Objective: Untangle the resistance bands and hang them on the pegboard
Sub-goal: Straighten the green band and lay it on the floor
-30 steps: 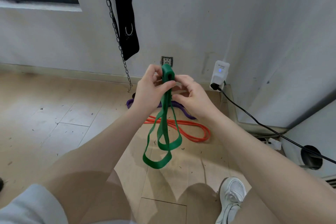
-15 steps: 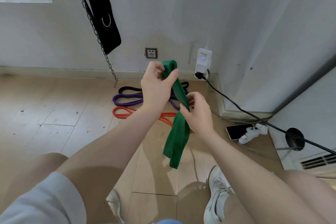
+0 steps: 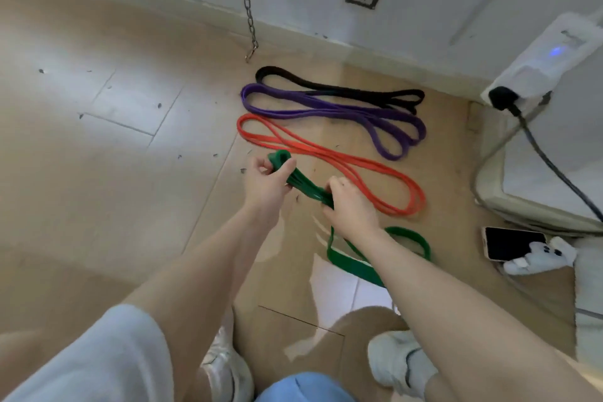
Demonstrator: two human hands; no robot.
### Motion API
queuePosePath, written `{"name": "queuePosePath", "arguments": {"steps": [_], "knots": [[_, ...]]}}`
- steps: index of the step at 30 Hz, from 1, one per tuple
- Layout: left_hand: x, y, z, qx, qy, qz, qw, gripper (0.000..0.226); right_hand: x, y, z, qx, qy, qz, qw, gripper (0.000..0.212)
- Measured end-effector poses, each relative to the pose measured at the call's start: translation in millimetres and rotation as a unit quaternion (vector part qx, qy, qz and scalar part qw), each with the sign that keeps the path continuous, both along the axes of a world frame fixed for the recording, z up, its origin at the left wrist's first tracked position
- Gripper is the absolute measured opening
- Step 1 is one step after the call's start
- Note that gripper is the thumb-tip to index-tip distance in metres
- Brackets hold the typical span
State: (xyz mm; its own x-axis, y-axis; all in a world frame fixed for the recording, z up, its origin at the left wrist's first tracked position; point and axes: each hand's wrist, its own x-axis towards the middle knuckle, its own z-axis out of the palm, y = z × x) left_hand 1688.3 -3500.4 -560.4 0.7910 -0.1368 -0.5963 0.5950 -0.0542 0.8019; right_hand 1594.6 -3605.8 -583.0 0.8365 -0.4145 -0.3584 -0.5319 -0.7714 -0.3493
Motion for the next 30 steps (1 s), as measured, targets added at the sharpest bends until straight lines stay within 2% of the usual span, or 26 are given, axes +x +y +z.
{"name": "queuePosePath", "arguments": {"steps": [5,9,12,15,16,19,21,23,25,27,30], "knots": [[64.1,32.4,-85.2,0.068,0.058,0.064,0.994,0.033,70.6,35.7,-77.8,0.032,0.051,0.047,0.997,0.018],[104.4,57.7,-132.0,0.105,0.061,0.087,0.989,0.031,113.0,60.6,-118.6,0.006,0.055,0.08,0.995,0.026],[127.2,72.5,-158.8,0.245,0.027,0.056,0.967,0.03,136.9,75.0,-140.3,-0.012,0.045,0.111,0.993,0.024],[142.1,89.0,-180.7,0.425,-0.007,-0.04,0.904,0.035,145.7,85.5,-159.0,-0.067,0.025,0.139,0.988,0.025],[144.4,91.6,-183.3,0.451,-0.01,-0.069,0.89,0.039,145.8,87.2,-163.0,-0.057,0.034,0.133,0.989,0.028],[147.8,84.9,-181.6,0.443,-0.08,-0.14,0.882,0.057,144.5,86.2,-166.2,0.012,0.071,0.114,0.991,0.045],[146.7,73.5,-175.6,0.482,-0.156,-0.203,0.838,0.056,140.0,78.3,-158.6,0.043,0.076,0.121,0.989,0.06],[141.6,62.7,-169.1,0.503,-0.211,-0.264,0.795,0.046,125.4,62.5,-146.3,0.074,0.077,0.128,0.986,0.067],[130.9,53.2,-164.9,0.494,-0.258,-0.32,0.766,0.042,98.8,36.5,-135.3,0.093,0.071,0.092,0.989,0.06],[116.0,43.9,-163.3,0.469,-0.301,-0.373,0.742,0.044,64.1,1.1,-127.7,0.095,0.061,0.016,0.993,0.048],[83.3,26.9,-159.2,0.406,-0.354,-0.451,0.712,0.041,3.7,-50.7,-119.4,0.016,0.077,-0.075,0.994,0.036]]}}
